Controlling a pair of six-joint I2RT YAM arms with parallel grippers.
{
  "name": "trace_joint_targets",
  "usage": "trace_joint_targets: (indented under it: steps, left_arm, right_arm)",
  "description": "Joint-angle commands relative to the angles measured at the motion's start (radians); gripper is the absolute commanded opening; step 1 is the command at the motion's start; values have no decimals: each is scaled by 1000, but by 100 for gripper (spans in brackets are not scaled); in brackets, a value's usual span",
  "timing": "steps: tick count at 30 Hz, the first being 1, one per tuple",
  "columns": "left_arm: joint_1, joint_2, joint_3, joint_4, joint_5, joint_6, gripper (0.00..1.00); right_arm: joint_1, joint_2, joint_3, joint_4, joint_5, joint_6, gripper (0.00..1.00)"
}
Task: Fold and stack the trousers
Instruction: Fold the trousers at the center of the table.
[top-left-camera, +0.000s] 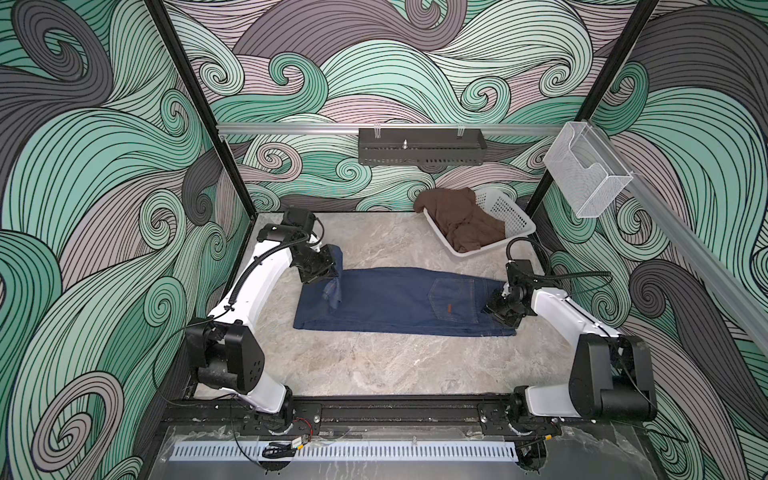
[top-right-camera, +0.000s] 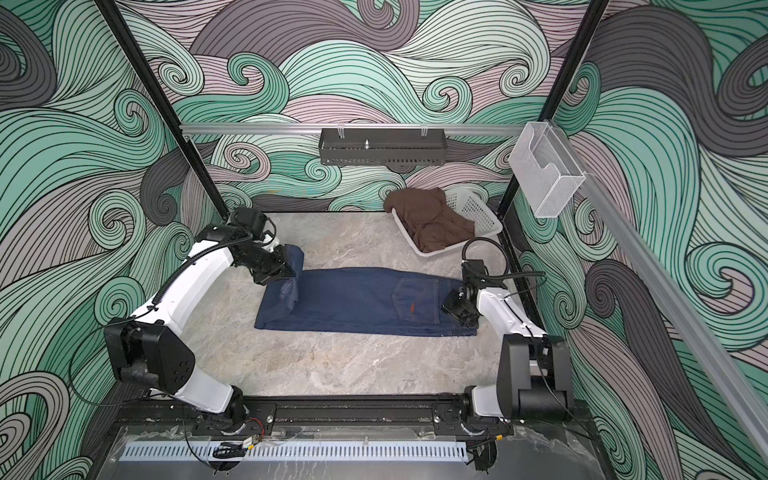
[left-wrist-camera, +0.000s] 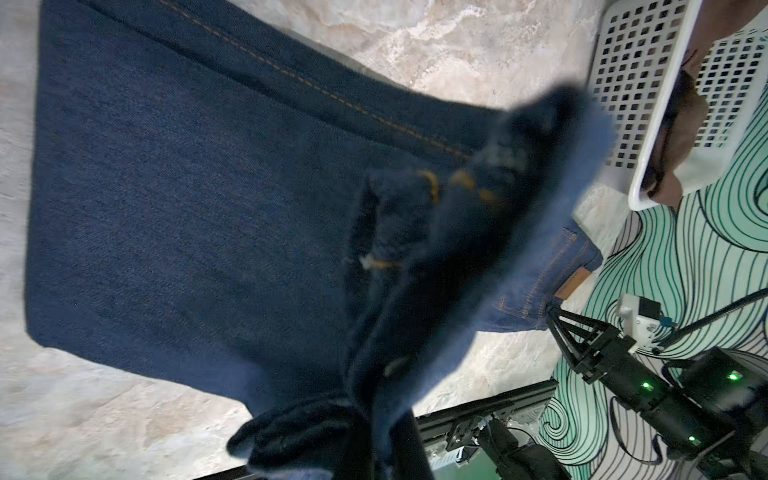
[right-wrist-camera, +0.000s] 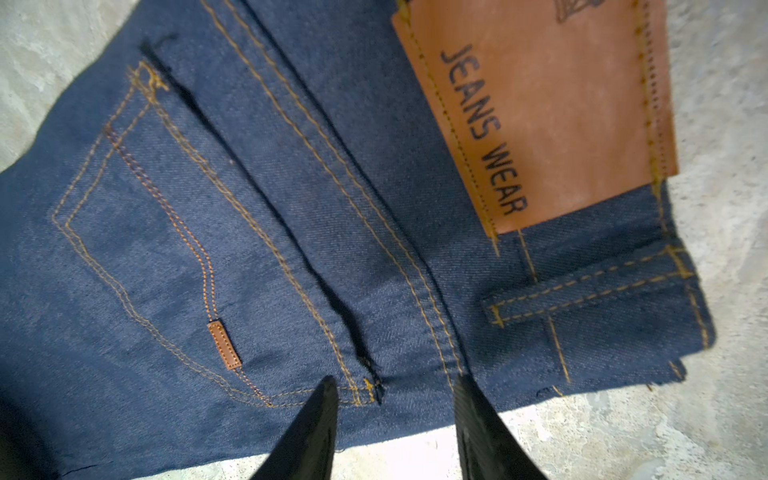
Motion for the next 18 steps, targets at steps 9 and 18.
trace_joint_targets:
  steps: [9, 18]
  left_arm:
    - [-178, 76, -32, 242, -18, -217, 0]
    - [-279, 175, -61, 351, -45, -307, 0]
  right_arm:
    - [6, -9, -12, -7, -6, 3, 47]
    - [8, -9, -15, -6, -3, 4, 47]
